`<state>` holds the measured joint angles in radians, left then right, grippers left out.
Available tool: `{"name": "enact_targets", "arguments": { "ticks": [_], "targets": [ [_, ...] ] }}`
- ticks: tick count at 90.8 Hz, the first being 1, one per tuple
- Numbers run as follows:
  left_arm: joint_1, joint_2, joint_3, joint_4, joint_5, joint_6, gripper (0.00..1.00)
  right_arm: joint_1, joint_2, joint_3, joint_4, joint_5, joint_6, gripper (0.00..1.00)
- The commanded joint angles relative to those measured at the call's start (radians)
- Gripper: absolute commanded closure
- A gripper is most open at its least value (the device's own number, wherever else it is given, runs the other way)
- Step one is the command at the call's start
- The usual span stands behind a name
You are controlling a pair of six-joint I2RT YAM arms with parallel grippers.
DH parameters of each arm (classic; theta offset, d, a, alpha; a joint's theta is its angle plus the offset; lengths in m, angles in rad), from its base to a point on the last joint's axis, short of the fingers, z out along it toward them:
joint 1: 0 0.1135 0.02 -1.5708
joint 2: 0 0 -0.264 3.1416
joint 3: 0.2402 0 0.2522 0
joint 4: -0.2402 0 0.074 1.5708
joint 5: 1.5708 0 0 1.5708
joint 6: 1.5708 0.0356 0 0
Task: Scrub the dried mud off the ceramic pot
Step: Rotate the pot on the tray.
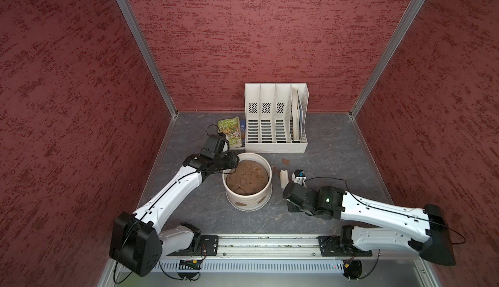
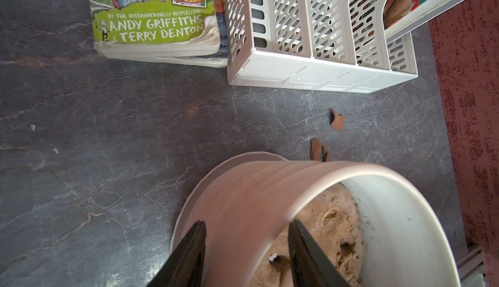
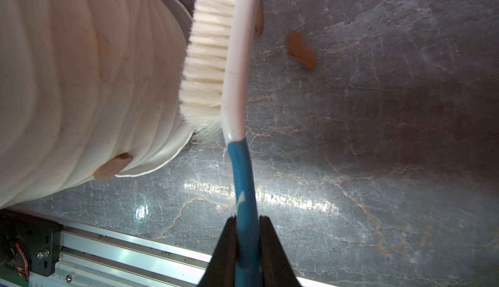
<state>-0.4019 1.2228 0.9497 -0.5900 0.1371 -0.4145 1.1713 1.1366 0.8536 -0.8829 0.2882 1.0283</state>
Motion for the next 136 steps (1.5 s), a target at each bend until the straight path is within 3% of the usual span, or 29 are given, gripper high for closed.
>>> {"name": "enact_targets", "arguments": {
  "ticks": [1, 42, 68, 87, 119, 131, 136],
  "targets": [
    [-0.011, 0.004, 0.036, 0.077, 0.084, -0.018, 0.48, 0.011, -0.026, 0.013, 0.001, 0.042, 0.021, 1.00],
    [-0.011, -0.012, 0.013, 0.082, 0.081, -0.025, 0.61, 0.016, -0.048, 0.007, -0.004, 0.055, 0.027, 1.00],
    [-0.011, -0.069, 0.023, -0.014, 0.018, 0.002, 0.88, 0.018, -0.082, -0.017, -0.004, 0.058, 0.041, 1.00],
    [-0.010, -0.119, -0.002, -0.062, 0.001, -0.001, 1.00, 0.035, -0.066, 0.000, -0.021, 0.057, 0.039, 1.00],
    [-0.011, -0.165, -0.019, -0.144, -0.041, 0.007, 1.00, 0.074, -0.063, 0.014, -0.071, 0.069, 0.071, 1.00],
    [-0.011, -0.172, -0.040, -0.067, 0.003, -0.036, 0.59, 0.096, -0.027, 0.052, -0.077, 0.073, 0.057, 1.00],
    [-0.009, -0.166, -0.047, -0.018, 0.014, -0.053, 0.49, 0.107, -0.008, 0.072, -0.087, 0.078, 0.054, 1.00]
  ]
}}
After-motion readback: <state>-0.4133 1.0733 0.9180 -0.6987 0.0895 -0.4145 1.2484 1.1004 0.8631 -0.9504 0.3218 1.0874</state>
